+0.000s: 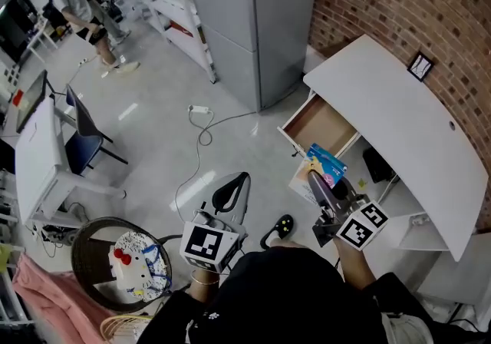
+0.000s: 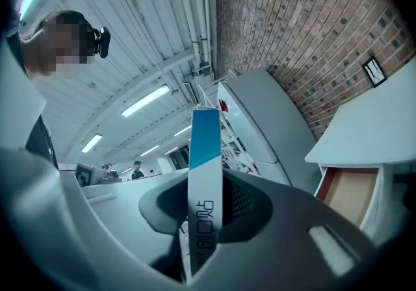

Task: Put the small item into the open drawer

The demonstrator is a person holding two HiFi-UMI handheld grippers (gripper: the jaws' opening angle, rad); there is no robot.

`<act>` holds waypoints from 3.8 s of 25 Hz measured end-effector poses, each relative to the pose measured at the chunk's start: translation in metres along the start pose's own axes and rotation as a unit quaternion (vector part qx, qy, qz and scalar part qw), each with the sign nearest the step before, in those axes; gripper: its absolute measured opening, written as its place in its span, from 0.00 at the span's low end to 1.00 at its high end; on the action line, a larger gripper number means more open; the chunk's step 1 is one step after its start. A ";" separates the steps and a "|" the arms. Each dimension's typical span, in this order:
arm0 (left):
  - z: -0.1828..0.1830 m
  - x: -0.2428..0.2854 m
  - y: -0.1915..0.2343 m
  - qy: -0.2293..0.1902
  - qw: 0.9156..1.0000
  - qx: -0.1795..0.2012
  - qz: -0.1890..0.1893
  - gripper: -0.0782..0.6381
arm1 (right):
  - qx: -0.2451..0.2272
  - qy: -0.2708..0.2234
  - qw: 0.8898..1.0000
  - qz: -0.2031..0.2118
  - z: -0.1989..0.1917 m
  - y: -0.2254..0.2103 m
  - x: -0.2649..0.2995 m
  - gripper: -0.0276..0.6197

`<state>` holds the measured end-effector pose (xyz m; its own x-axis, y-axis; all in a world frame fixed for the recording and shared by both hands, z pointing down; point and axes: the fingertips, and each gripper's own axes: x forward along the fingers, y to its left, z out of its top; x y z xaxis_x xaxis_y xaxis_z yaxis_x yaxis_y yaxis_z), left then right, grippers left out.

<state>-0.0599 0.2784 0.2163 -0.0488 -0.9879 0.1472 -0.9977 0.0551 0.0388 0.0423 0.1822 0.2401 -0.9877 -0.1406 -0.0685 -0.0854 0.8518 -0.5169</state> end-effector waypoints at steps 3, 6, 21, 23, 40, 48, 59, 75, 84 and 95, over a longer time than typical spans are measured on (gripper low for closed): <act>0.008 0.021 0.007 -0.002 1.000 0.006 -0.004 0.10 | -0.002 -0.006 1.000 -0.003 0.011 -0.014 0.007 0.17; 0.017 0.042 0.007 -0.007 1.000 0.013 -0.016 0.10 | 0.001 -0.012 1.000 -0.010 0.019 -0.029 0.011 0.17; 0.031 0.132 0.019 0.005 0.997 0.047 -0.055 0.10 | 0.015 -0.044 0.998 -0.047 0.050 -0.101 0.027 0.17; 0.033 0.144 0.018 0.005 0.996 0.055 -0.063 0.10 | 0.016 -0.049 0.997 -0.055 0.054 -0.111 0.027 0.17; 0.013 0.208 0.005 0.026 0.989 0.064 -0.132 0.10 | 0.009 -0.072 0.990 -0.125 0.061 -0.159 0.007 0.17; 0.007 0.252 -0.002 0.040 0.979 0.069 -0.188 0.10 | 0.019 -0.079 0.980 -0.184 0.063 -0.192 -0.001 0.17; -0.004 0.310 0.014 0.056 0.966 0.072 -0.242 0.10 | 0.021 -0.085 0.967 -0.239 0.066 -0.226 0.019 0.17; -0.047 0.363 0.026 0.084 0.957 0.063 -0.271 0.10 | 0.035 -0.059 0.959 -0.275 0.040 -0.272 0.036 0.17; -0.086 0.386 0.032 0.108 0.952 0.075 -0.276 0.10 | 0.048 -0.040 0.954 -0.293 0.009 -0.302 0.040 0.17; -0.113 0.399 0.035 0.122 0.949 0.080 -0.278 0.10 | 0.063 -0.029 0.948 -0.310 -0.017 -0.318 0.037 0.17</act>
<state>-0.1091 -0.0972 0.3881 0.4804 -0.7933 0.3741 -0.8612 -0.5074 0.0300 0.0311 -0.0852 0.4163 -0.7433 -0.6253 0.2378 -0.6280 0.5298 -0.5700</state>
